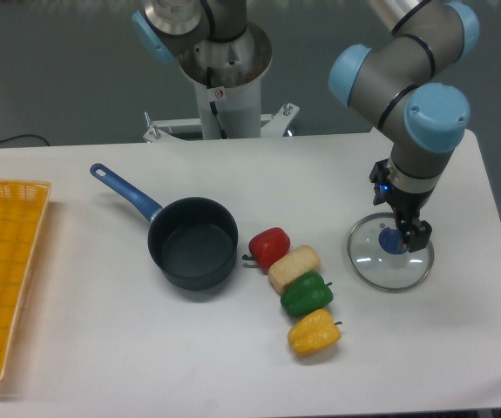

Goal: Pick up the red pepper
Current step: 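Lift the gripper up from the glass lid, then move the gripper over the red pepper and lower onto it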

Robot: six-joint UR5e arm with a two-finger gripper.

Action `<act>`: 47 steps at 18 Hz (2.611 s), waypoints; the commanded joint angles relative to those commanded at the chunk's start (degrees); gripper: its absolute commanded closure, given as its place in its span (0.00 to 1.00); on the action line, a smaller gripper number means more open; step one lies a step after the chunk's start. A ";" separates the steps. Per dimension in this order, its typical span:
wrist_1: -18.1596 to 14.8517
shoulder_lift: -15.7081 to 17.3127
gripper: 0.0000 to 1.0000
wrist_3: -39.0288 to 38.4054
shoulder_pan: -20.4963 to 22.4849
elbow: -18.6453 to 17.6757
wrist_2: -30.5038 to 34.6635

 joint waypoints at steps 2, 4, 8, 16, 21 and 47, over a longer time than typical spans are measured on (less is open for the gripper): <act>-0.09 0.09 0.00 0.00 0.00 0.00 0.00; -0.09 0.09 0.00 0.00 0.00 -0.09 -0.09; 0.09 1.05 0.00 0.09 -0.09 -1.31 -2.90; 2.72 1.32 0.00 0.44 0.26 -4.39 -4.48; 4.83 2.20 0.00 -1.66 0.18 -5.71 -4.39; 4.57 5.62 0.00 -16.17 -3.16 -10.28 -8.00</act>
